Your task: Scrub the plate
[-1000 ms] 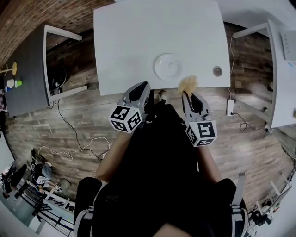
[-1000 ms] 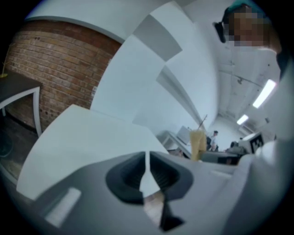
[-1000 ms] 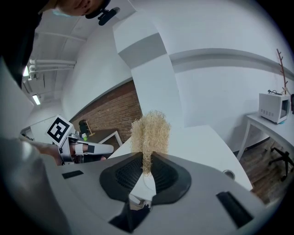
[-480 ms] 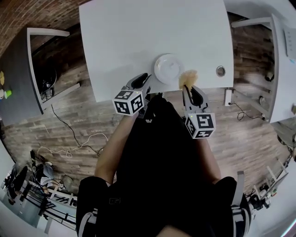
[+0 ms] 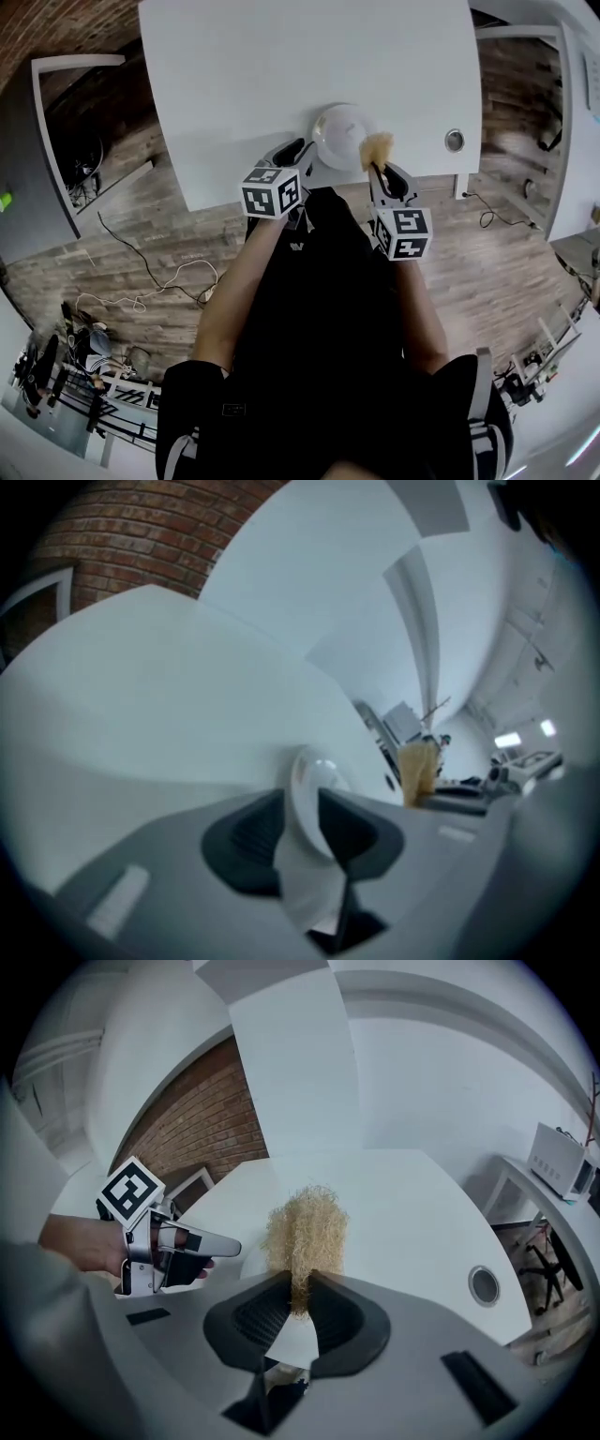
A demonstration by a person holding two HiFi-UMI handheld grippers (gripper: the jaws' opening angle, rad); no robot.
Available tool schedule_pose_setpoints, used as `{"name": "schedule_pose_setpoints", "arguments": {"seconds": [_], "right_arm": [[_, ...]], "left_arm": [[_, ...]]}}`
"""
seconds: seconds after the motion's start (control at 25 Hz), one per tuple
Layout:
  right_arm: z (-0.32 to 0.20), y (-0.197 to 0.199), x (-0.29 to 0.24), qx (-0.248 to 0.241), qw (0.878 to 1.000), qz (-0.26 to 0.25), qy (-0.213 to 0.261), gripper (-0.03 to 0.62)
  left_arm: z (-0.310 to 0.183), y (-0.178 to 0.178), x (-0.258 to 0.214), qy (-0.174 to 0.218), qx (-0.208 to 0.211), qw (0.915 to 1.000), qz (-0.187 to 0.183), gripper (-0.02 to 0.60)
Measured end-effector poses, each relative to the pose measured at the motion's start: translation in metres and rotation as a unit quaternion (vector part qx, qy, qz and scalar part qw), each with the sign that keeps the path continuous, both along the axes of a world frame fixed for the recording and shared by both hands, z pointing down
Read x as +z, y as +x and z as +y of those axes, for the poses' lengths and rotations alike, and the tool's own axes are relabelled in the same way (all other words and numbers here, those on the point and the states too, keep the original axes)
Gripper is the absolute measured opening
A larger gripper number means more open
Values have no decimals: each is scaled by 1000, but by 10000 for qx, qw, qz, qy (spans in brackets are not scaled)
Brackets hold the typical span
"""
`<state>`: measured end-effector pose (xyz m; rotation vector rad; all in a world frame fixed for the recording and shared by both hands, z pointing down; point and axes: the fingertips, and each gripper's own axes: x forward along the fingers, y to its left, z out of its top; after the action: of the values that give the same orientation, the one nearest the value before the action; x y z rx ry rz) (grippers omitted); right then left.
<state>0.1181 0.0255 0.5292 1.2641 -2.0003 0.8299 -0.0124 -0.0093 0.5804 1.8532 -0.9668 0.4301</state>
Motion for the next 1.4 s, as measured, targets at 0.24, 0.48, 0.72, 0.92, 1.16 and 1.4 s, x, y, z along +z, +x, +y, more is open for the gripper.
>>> {"name": "schedule_pose_setpoints", "arguments": {"seconds": [0.24,0.48,0.72,0.92,1.16,1.4], "right_arm": [[0,4,24,-59,9994,214,-251,50],[1,8,51,-172,9973,463,-547,51],[0,11,63,-149,9957,570,-720,51],[3,7,63,-194,9941,699,-811,50],[9,-25,69,-579,9913,573,-1036,50],[18,-55,72,-978,9873,421,-1183,49]], "left_arm": [[4,8,11,-184,236,9996,-17,101],[8,14,22,-402,209,9990,-8,90],[3,17,25,-598,-37,9981,111,49],[2,16,25,-699,-355,9966,273,37],[4,18,24,-693,-483,9961,267,34],[3,20,23,-544,-570,9967,179,32]]}}
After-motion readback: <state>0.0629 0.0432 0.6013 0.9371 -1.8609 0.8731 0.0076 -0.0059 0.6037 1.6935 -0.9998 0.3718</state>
